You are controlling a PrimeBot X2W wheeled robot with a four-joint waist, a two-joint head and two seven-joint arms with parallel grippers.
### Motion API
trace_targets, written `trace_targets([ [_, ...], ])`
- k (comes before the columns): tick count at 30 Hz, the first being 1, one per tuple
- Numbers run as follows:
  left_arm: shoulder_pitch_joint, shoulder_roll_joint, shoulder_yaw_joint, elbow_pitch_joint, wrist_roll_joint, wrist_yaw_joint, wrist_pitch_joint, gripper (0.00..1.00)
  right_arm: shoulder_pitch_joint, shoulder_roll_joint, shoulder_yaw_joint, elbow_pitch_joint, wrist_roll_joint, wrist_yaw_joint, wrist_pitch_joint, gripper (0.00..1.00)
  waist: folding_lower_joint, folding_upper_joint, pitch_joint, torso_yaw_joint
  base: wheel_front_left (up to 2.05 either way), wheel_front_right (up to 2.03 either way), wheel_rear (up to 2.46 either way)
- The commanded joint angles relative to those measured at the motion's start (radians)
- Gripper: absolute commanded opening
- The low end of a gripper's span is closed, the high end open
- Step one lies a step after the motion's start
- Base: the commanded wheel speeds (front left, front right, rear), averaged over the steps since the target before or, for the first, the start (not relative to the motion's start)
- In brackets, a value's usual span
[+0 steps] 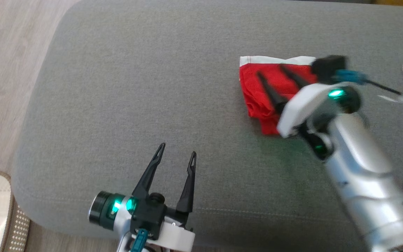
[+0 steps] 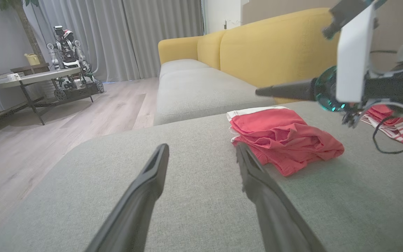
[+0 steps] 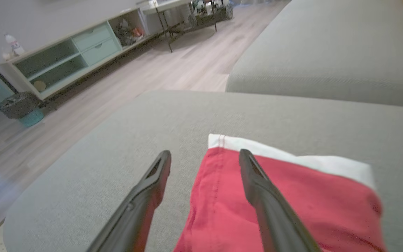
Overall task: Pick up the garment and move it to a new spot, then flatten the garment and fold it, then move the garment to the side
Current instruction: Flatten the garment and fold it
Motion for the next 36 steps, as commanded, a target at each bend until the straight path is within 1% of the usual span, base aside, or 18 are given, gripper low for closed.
trace_targets([
  [1, -0.017, -0.005, 0.029, -0.033, 0.000, 0.002, -0.008, 1.00, -0.003, -0.015, -0.010, -0.038, -0.009, 0.000, -0.018, 1.00, 0.0000, 0.0000, -0.003, -0.004, 0.00, 0.00, 0.00],
  [4, -0.008, -0.001, 0.037, -0.036, -0.001, 0.004, -0.008, 1.00, 0.062, -0.082, -0.127, -0.105, -0.075, 0.000, -0.084, 1.00, 0.0000, 0.0000, -0.011, -0.016, 0.00, 0.00, 0.00],
  [6, -0.004, 0.002, 0.041, -0.039, 0.000, 0.006, -0.008, 1.00, 0.118, -0.094, -0.212, -0.153, -0.091, 0.000, -0.111, 1.00, 0.0000, 0.0000, -0.016, -0.025, 0.00, 0.00, 0.00],
  [10, 0.002, 0.007, 0.052, -0.045, 0.000, 0.010, -0.008, 1.00, 0.253, -0.110, -0.276, -0.276, -0.093, 0.000, -0.163, 1.00, 0.0000, 0.0000, -0.023, -0.045, 0.00, 0.00, 0.00],
  [12, 0.006, 0.010, 0.059, -0.048, -0.001, 0.012, -0.008, 1.00, 0.322, -0.117, -0.290, -0.319, -0.122, 0.000, -0.191, 1.00, 0.0000, 0.0000, -0.027, -0.056, 0.00, 0.00, 0.00],
  [13, 0.007, 0.011, 0.061, -0.049, -0.001, 0.013, -0.008, 1.00, 0.356, -0.110, -0.291, -0.335, -0.129, 0.000, -0.199, 0.39, 0.0000, 0.0000, -0.030, -0.061, 0.00, 0.00, 0.00],
  [14, 0.009, 0.011, 0.063, -0.050, -0.001, 0.013, -0.008, 1.00, 0.386, -0.097, -0.291, -0.348, -0.130, 0.000, -0.204, 0.00, 0.0000, 0.0000, -0.034, -0.065, 0.00, 0.00, 0.00],
  [17, 0.014, 0.014, 0.065, -0.052, -0.001, 0.011, -0.008, 1.00, 0.450, -0.062, -0.279, -0.371, -0.136, 0.000, -0.209, 0.00, 0.0000, 0.0000, -0.044, -0.073, 0.00, 0.00, 0.00],
  [19, 0.016, 0.015, 0.065, -0.054, 0.000, 0.009, -0.008, 1.00, 0.454, -0.048, -0.264, -0.373, -0.141, 0.000, -0.209, 0.00, 0.0000, 0.0000, -0.044, -0.073, 0.00, 0.00, 0.00],
  [22, 0.011, 0.017, 0.060, -0.057, 0.004, 0.001, -0.008, 1.00, 0.401, -0.056, -0.228, -0.347, -0.173, 0.000, -0.217, 0.00, 0.0000, 0.0000, -0.035, -0.060, 0.00, 0.00, 0.00],
  [24, 0.003, 0.015, 0.055, -0.056, 0.006, -0.006, -0.008, 1.00, 0.332, -0.066, -0.198, -0.302, -0.202, 0.000, -0.221, 0.00, 0.0000, 0.0000, -0.025, -0.045, 0.00, 0.00, 0.00],
  [27, -0.009, 0.008, 0.039, -0.046, 0.008, -0.019, -0.008, 1.00, 0.210, -0.079, -0.164, -0.182, -0.237, 0.000, -0.226, 0.00, 0.0000, 0.0000, -0.016, -0.007, 0.00, 0.00, 0.00],
  [31, -0.026, -0.005, 0.019, -0.031, 0.010, -0.030, -0.008, 1.00, 0.073, -0.081, -0.133, 0.020, -0.251, 0.000, -0.232, 0.00, 0.0000, 0.0000, -0.007, 0.047, 0.00, 0.00, 0.00],
  [33, -0.029, -0.011, 0.013, -0.026, 0.009, -0.030, -0.008, 1.00, 0.026, -0.082, -0.108, 0.117, -0.263, 0.000, -0.237, 0.00, 0.0000, 0.0000, -0.003, 0.069, 0.00, 0.00, 0.00],
  [36, -0.029, -0.015, 0.011, -0.020, 0.005, -0.031, -0.008, 1.00, -0.011, -0.065, -0.088, 0.246, -0.243, 0.000, -0.243, 0.00, 0.0000, 0.0000, -0.001, 0.094, 0.00, 0.00, 0.00],
])
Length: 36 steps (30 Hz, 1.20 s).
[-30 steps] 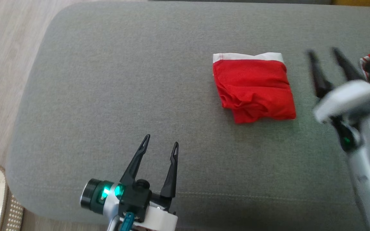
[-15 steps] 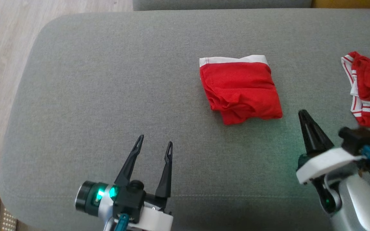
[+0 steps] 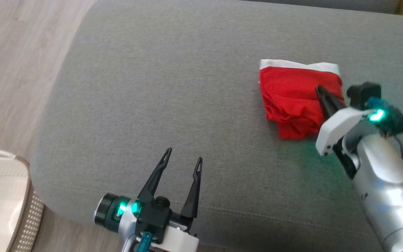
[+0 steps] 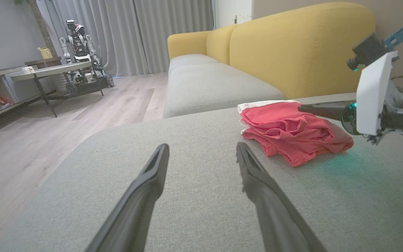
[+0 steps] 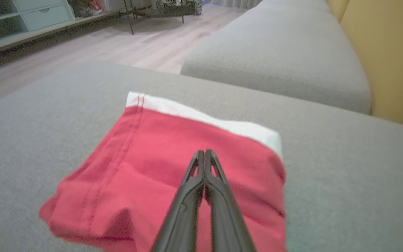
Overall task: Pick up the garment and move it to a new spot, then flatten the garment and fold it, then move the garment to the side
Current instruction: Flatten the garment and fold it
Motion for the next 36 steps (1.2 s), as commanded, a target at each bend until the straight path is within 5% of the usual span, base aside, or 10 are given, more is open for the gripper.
trace_targets([
  [1, -0.037, -0.011, 0.025, -0.027, 0.003, -0.002, -0.008, 1.00, -0.028, 0.022, 0.024, 0.028, 0.023, 0.000, -0.021, 0.00, 0.0000, 0.0000, 0.006, 0.023, 0.00, 0.00, 0.00],
  [12, -0.038, -0.010, 0.028, -0.025, 0.006, -0.003, -0.008, 1.00, -0.017, 0.126, 0.174, 0.143, 0.121, 0.000, -0.056, 0.00, 0.0000, 0.0000, 0.004, 0.008, 0.00, 0.00, 0.00],
  [19, -0.022, -0.004, 0.042, -0.024, 0.001, 0.007, -0.008, 1.00, 0.090, 0.136, 0.336, -0.070, 0.291, 0.000, -0.057, 0.00, 0.0000, 0.0000, -0.035, -0.034, 0.00, 0.00, 0.00],
  [20, -0.017, -0.002, 0.047, -0.026, 0.000, 0.011, -0.008, 1.00, 0.104, 0.136, 0.332, -0.114, 0.298, 0.000, -0.057, 0.16, 0.0000, 0.0000, -0.043, -0.045, 0.00, 0.00, 0.00],
  [21, -0.012, 0.000, 0.053, -0.028, -0.001, 0.016, -0.008, 1.00, 0.120, 0.136, 0.319, -0.163, 0.298, 0.000, -0.057, 0.44, 0.0000, 0.0000, -0.051, -0.057, 0.00, 0.00, 0.00],
  [22, -0.006, 0.002, 0.060, -0.031, -0.003, 0.021, -0.008, 1.00, 0.139, 0.136, 0.305, -0.216, 0.292, 0.000, -0.057, 1.00, 0.0000, 0.0000, -0.060, -0.069, 0.00, 0.00, 0.00],
  [36, 0.040, 0.012, 0.184, -0.105, 0.011, 0.147, -0.008, 1.00, 0.531, 0.108, -0.135, -0.831, 0.059, 0.000, -0.058, 1.00, 0.0000, 0.0000, -0.087, -0.208, 0.00, 0.00, 0.00],
])
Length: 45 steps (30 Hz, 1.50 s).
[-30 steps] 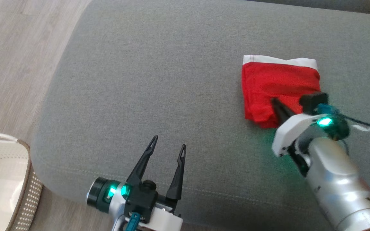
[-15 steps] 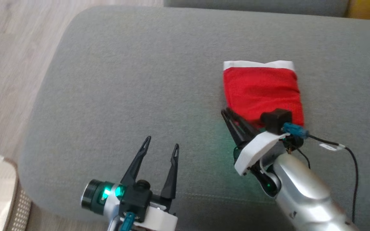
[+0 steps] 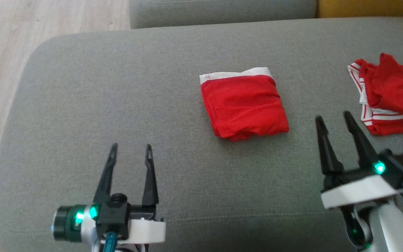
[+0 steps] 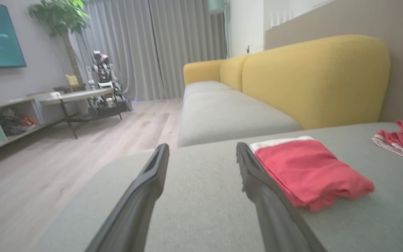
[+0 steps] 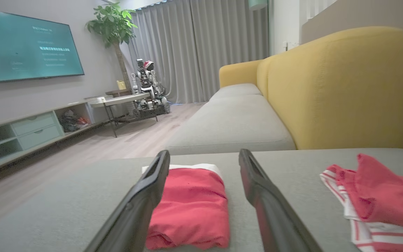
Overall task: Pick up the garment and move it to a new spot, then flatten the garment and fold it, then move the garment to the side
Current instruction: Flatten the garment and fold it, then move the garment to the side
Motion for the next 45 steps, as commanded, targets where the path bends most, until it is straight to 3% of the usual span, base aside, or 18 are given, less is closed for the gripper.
trace_targets([
  [1, -0.029, 0.006, 0.040, -0.050, 0.024, 0.017, -0.008, 1.00, -0.010, 0.007, 0.010, -0.055, -0.022, 0.000, -0.009, 1.00, 0.0000, -0.0001, 0.008, -0.010, 0.00, 0.00, 0.00],
  [4, -0.012, 0.013, 0.040, -0.079, 0.040, 0.050, -0.008, 1.00, 0.064, 0.011, -0.022, -0.099, -0.055, 0.000, -0.009, 1.00, 0.0000, -0.0001, 0.014, -0.020, 0.00, 0.00, 0.00],
  [9, 0.038, 0.021, 0.038, -0.063, 0.013, 0.061, -0.008, 1.00, 0.144, 0.019, -0.023, -0.106, -0.072, 0.000, -0.009, 1.00, 0.0000, -0.0001, 0.007, -0.039, 0.00, 0.00, 0.00],
  [37, 0.096, 0.035, 0.037, -0.010, 0.005, 0.010, -0.008, 1.00, 0.176, 0.032, 0.004, -0.072, -0.096, 0.000, -0.009, 1.00, 0.0000, -0.0001, -0.048, -0.030, 0.00, 0.00, 0.00],
  [45, 0.078, 0.026, 0.009, 0.002, 0.011, -0.011, -0.008, 1.00, 0.054, 0.027, 0.045, 0.095, -0.033, 0.000, -0.009, 1.00, 0.0000, -0.0001, -0.013, 0.008, 0.00, 0.00, 0.00],
])
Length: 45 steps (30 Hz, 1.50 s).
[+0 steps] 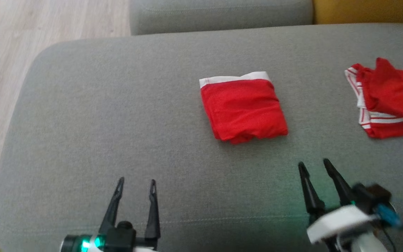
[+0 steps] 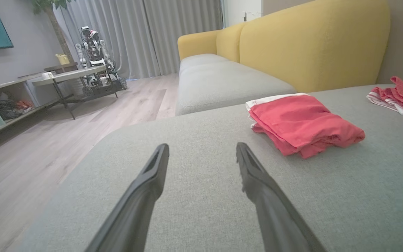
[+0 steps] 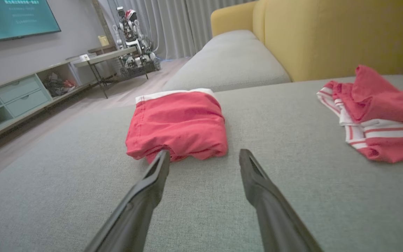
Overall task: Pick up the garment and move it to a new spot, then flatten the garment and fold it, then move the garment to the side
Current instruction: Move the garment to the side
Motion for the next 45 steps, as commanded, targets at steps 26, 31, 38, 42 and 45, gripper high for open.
trace_targets([
  [26, -0.203, -0.036, -0.098, 0.004, 0.016, -0.076, -0.008, 1.00, -0.785, -0.251, 0.261, 0.740, 0.376, 0.000, 0.208, 1.00, 0.0000, -0.0001, 0.204, 0.160, 0.00, 0.00, 0.00],
  [31, -0.232, -0.037, -0.109, 0.011, 0.020, -0.078, -0.008, 1.00, -0.806, -0.263, 0.338, 0.755, 0.421, 0.000, 0.215, 1.00, 0.0000, -0.0001, 0.219, 0.167, 0.00, 0.00, 0.00],
  [38, -0.251, -0.033, -0.123, 0.012, 0.022, -0.073, -0.008, 1.00, -0.821, -0.299, 0.443, 0.754, 0.514, 0.000, 0.237, 0.00, 0.0000, -0.0001, 0.231, 0.167, 0.00, 0.00, 0.00],
  [42, -0.256, -0.029, -0.125, 0.011, 0.020, -0.065, -0.008, 1.00, -0.845, -0.322, 0.471, 0.775, 0.539, 0.000, 0.200, 0.00, 0.0000, -0.0001, 0.233, 0.158, 0.00, 0.00, 0.00],
  [45, -0.256, -0.025, -0.125, 0.008, 0.017, -0.059, -0.008, 1.00, -0.869, -0.338, 0.495, 0.792, 0.537, 0.000, 0.166, 0.00, 0.0000, -0.0001, 0.233, 0.136, 0.00, 0.00, 0.00],
])
